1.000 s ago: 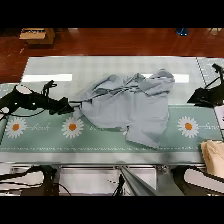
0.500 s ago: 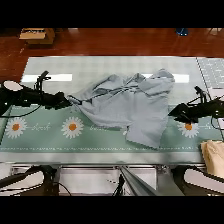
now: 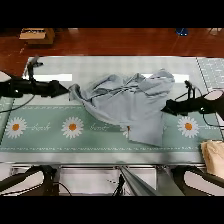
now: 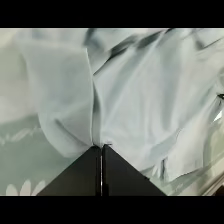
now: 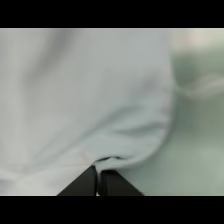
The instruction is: Fold the shirts.
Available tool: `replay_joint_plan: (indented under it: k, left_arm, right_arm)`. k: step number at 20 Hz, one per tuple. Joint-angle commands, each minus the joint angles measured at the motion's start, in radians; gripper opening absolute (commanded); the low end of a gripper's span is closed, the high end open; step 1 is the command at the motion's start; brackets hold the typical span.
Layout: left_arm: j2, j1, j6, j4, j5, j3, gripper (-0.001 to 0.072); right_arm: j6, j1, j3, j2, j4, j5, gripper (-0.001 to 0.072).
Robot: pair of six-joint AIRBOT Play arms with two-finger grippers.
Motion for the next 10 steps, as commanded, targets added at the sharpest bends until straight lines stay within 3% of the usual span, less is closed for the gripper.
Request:
replay_joint_plan:
  k: [1, 5, 10]
  left_arm:
    - [0.074, 0.019, 0.008, -0.026, -0.047, 0.226, 0.0017]
    - [0.200, 0.068, -0.037, -0.028, -0.047, 0.589, 0.0018]
    - [0.340, 0.161, -0.086, -0.027, -0.005, 0.907, 0.0018]
  right_arm:
    - [-0.047, 0.013, 0.192, 0.155, 0.019, 0.111, 0.0033]
    - [-0.006, 0.013, 0.517, 0.425, -0.013, -0.004, 0.0032]
    - [0.224, 0.013, 0.818, 0.603, -0.257, -0.132, 0.0031]
